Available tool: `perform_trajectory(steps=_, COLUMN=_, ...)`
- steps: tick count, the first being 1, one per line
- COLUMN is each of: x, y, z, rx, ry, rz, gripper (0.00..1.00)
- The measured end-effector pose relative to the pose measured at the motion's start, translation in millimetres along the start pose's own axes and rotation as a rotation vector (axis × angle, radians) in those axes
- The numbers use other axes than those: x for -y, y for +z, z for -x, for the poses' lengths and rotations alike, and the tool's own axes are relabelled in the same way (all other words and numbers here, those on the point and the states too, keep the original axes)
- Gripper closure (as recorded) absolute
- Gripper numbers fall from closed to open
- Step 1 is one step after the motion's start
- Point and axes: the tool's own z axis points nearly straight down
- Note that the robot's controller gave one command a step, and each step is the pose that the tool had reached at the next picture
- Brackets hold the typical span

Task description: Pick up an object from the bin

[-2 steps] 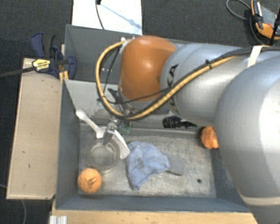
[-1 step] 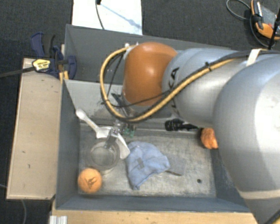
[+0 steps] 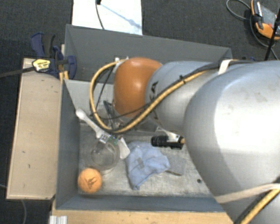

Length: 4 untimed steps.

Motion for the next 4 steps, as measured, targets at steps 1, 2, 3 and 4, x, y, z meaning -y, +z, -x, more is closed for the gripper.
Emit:
perform_trajectory(steps=1, x=-1.0, y=9.5, z=0.5, rx=0.010, ry=-0.118, rz=0.007, gripper=1.00)
perform_trajectory(steps=2, x=-1.0, y=9.5, z=0.5, rx=0.009, ry=-0.117, rz=0.007, gripper=1.00)
perform_trajectory(steps=3, x=0.2, y=6.4, z=-0.8, rx=0.004, ry=-0.117, rz=0.002, gripper=1.00)
perform_trajectory(steps=4, x=2.9, y=-11.9, z=-3.7, rx=-0.008, ry=-0.117, rz=-0.008, gripper=1.00)
